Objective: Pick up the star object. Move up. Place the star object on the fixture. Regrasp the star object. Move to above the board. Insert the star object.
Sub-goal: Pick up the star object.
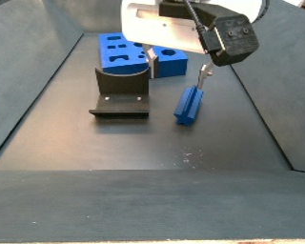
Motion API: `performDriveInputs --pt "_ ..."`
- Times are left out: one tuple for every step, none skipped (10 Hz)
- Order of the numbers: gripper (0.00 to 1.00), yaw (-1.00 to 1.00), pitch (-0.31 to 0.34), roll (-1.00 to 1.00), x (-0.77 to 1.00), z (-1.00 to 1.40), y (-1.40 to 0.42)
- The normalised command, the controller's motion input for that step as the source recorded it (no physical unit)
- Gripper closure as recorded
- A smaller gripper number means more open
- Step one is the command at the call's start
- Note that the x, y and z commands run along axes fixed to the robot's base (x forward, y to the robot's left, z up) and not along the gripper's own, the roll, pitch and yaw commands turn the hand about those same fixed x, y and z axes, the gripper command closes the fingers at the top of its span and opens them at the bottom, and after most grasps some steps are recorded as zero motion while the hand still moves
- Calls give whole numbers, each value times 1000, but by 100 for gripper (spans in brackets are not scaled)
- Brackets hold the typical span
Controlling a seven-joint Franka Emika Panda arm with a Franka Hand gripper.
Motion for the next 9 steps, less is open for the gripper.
performDriveInputs --pt "0 677 -357 157 -334 -734 -309" --pt "0 534 -440 0 -57 -566 -177" --pt "0 0 -14 11 0 -100 0" --pt "0 274 -237 251 0 -903 0" --pt "0 223 -249 211 0 -906 0" --pt "0 6 0 0 0 -71 0" --pt "0 0 0 0 0 -23 0" --pt "0 0 -149 0 -9 -240 0" --pt "0 29 -331 383 -103 -797 -11"
